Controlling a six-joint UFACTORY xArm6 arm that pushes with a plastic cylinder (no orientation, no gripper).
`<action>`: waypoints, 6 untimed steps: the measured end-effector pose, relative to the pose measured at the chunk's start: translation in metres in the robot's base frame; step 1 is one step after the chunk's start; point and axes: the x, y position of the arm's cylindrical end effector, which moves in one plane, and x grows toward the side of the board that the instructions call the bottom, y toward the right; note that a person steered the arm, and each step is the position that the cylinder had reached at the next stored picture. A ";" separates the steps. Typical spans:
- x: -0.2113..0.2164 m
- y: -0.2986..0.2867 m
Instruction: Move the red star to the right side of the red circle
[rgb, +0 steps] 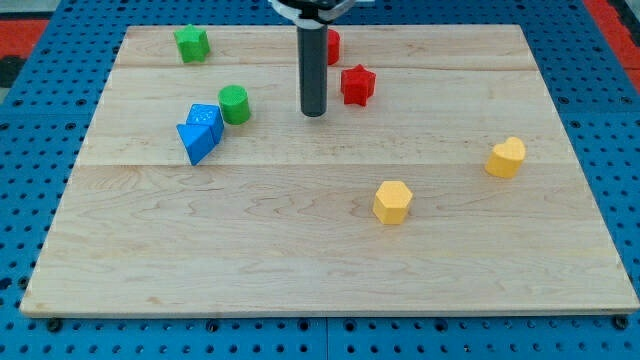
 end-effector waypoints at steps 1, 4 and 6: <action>-0.029 0.029; 0.010 0.107; -0.039 0.117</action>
